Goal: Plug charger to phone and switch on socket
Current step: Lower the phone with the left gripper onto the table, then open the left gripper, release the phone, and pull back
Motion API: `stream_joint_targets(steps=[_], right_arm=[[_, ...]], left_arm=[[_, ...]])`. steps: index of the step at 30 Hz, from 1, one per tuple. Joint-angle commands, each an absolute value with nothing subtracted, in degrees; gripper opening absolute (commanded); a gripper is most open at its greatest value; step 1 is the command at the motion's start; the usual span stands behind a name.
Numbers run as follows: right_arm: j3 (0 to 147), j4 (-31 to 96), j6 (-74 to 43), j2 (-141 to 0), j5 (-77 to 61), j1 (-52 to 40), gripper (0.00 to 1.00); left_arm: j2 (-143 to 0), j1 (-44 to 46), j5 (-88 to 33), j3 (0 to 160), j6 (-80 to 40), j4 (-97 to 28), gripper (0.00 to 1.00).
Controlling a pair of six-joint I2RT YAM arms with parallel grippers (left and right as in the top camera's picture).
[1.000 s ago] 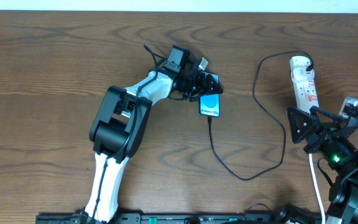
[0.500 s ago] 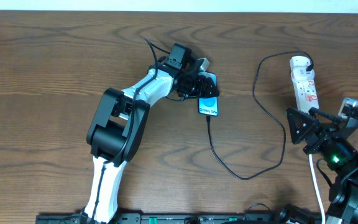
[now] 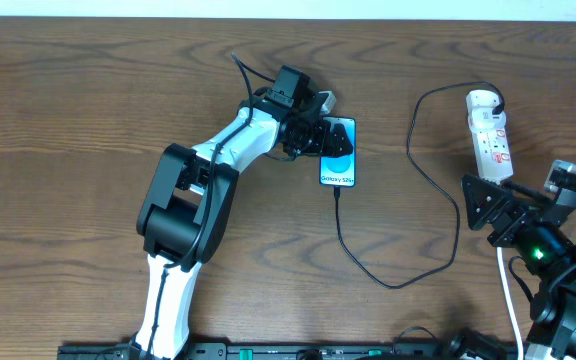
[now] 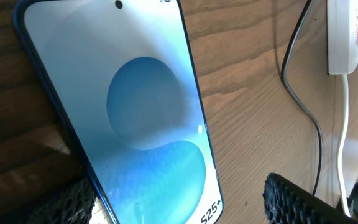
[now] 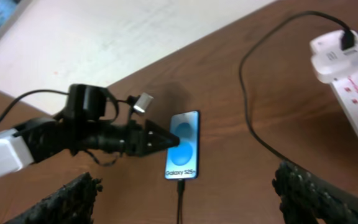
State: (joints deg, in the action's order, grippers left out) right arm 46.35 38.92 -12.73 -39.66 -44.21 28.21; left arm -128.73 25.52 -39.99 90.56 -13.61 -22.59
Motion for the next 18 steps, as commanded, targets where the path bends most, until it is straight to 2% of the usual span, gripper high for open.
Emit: stream_joint_targets(steps=[1, 6, 16, 18], right_arm=[[47.03, 39.66, -12.16, -40.32, -40.62, 28.40, 0.96], [47.03, 39.70, -12.19, -41.50, -40.64, 28.40, 0.99], [47.03, 43.07, -15.81, -42.28, -38.94, 28.40, 0.99], [47.03, 42.98, -15.81, -42.68, -36.42, 28.40, 0.84]], left_arm=[[-134.82, 23.88, -28.80, 86.50, -13.34, -26.15, 0.88], [-134.15, 21.91, -28.03, 86.50, -13.37, -28.34, 0.88], [-121.62, 13.78, -10.55, 86.50, -13.32, -43.18, 0.88], [-118.39, 12.47, -10.41, 86.50, -13.32, -44.82, 0.88]])
